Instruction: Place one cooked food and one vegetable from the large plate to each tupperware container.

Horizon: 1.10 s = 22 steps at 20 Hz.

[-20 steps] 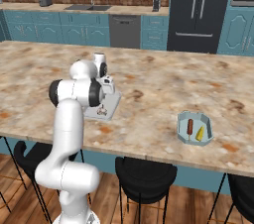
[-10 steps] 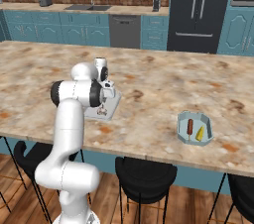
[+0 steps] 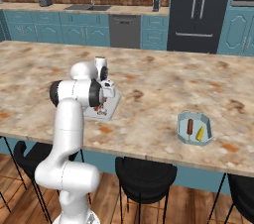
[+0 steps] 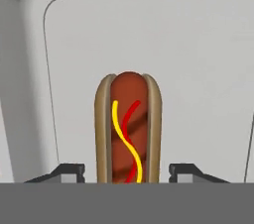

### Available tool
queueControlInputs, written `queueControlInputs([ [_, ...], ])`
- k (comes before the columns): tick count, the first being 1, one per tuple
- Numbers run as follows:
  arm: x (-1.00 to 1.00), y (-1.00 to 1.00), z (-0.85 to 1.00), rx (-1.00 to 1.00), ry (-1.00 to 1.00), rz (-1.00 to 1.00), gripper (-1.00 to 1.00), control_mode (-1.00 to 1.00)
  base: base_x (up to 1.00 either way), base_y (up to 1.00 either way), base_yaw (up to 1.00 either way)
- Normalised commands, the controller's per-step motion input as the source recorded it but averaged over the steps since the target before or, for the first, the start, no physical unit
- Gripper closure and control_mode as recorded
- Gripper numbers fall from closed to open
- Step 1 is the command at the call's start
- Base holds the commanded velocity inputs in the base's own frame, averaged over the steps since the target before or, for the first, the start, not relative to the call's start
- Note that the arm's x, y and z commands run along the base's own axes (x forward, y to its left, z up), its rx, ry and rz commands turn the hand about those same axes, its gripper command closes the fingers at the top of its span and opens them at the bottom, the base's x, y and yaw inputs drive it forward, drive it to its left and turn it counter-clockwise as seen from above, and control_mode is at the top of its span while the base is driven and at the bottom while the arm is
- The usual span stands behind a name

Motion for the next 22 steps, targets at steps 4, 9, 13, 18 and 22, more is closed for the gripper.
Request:
queueControlInputs([
  [4,-0.37,0.0,0.7,0.0,-0.14,0.0,-1.0,-1.0,0.0,0.0,0.0],
  [9,-0.8,0.0,0.94,0.0,-0.23,0.0,-1.0,-1.0,0.0,0.0,0.0],
  [13,-1.0,-0.03,0.63,0.03,-0.26,0.0,-1.0,-1.0,0.0,0.0,0.0],
  [18,-1.0,-0.09,0.3,0.07,-0.27,0.0,-1.0,-1.0,0.0,0.0,0.0],
  [22,-0.86,-0.13,0.14,0.02,-0.02,-0.01,-1.0,-1.0,0.0,0.0,0.0],
])
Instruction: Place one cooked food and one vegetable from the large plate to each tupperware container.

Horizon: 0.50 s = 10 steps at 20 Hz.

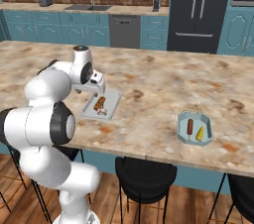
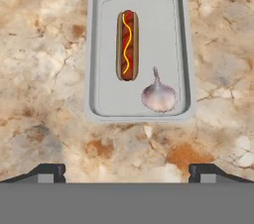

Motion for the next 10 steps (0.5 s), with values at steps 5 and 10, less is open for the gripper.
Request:
queueControlInputs([
  [5,-0.32,-0.21,0.01,0.0,0.12,-0.06,-1.0,-1.0,0.0,0.0,0.0],
  [10,0.0,-0.43,0.0,0.0,0.21,-0.09,-1.0,-1.0,0.0,0.0,0.0],
])
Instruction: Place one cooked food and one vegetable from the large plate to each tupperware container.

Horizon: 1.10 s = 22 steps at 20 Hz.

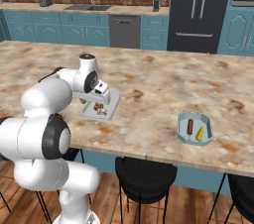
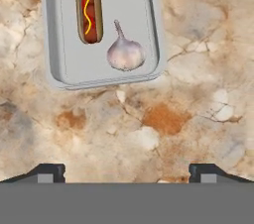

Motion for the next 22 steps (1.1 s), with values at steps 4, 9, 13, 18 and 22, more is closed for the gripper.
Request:
queueControlInputs([
  [4,-0.2,-0.99,0.0,0.0,0.1,-0.24,-1.0,-1.0,0.0,0.0,0.0],
  [9,-0.36,-1.0,-0.09,0.03,0.02,-0.38,-1.0,-1.0,0.0,0.0,0.0],
  [13,-0.1,-1.0,-0.37,0.1,0.07,-0.43,-1.0,-1.0,0.0,0.0,0.0],
  [18,-0.36,-0.97,-0.43,0.2,-0.01,-0.35,-1.0,-1.0,0.0,0.0,0.0],
  [22,-1.0,-0.34,0.24,0.16,-0.3,-0.02,-1.0,-1.0,0.0,0.0,0.0],
])
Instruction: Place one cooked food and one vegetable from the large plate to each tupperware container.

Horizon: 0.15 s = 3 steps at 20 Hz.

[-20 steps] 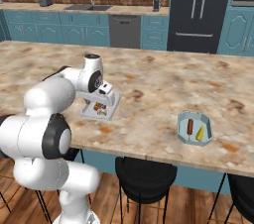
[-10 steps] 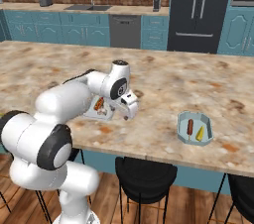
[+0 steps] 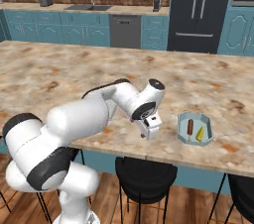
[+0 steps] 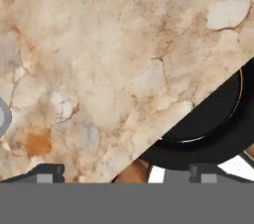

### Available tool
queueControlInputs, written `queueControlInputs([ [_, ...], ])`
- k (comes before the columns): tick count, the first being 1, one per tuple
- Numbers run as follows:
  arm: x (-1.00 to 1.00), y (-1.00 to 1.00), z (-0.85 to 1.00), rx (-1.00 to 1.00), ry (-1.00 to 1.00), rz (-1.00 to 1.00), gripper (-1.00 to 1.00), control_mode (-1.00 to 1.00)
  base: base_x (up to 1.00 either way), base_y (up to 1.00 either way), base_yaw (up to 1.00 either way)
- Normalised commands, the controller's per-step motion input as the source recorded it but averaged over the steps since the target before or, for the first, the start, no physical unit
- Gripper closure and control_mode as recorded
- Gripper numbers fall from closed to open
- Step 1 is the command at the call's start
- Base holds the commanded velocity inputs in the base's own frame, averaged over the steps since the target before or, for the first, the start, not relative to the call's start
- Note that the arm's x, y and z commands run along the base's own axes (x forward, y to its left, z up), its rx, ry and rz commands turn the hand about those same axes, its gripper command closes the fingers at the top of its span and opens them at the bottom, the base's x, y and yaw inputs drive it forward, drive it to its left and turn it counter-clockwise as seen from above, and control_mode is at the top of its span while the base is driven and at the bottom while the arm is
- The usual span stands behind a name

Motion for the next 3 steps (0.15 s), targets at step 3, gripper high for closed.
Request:
queueControlInputs([
  [3,-1.0,0.0,0.62,0.08,-0.42,0.0,-1.0,-1.0,0.0,0.0,0.0],
])
